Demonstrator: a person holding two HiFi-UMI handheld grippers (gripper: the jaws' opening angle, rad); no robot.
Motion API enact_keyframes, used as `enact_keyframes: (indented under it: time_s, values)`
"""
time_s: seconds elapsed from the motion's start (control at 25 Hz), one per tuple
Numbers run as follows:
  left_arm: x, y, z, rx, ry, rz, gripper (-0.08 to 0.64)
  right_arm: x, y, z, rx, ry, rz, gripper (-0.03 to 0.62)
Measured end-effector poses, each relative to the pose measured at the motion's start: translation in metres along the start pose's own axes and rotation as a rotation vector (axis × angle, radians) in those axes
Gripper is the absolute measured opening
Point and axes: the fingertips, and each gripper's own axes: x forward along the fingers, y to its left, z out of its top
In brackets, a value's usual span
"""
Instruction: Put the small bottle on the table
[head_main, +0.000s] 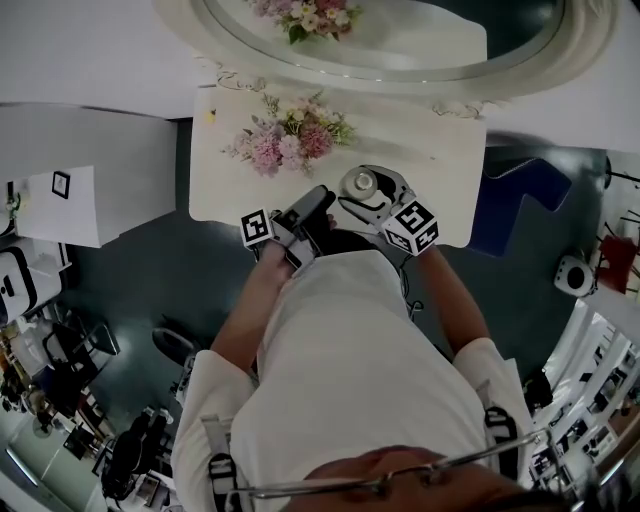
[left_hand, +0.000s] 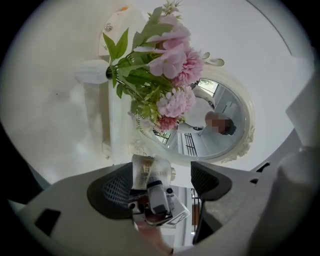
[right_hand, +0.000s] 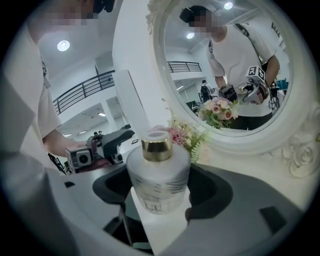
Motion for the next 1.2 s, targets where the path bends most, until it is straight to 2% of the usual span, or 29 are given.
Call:
enact_keyframes:
  time_s: [0.36, 1.2]
  values:
    - [-0.005, 0.003, 0.012, 0.007, 0.012, 0.027, 0.364, 0.028, -0.041, -0.050, 0.048, 0.049, -0.116, 0.341]
    - [-0.020, 0.038, 0.012, 0.014, 0.006, 0.082, 0.364, 0.069, -0.092, -0.161, 0.123, 0.211, -0.234, 0.341]
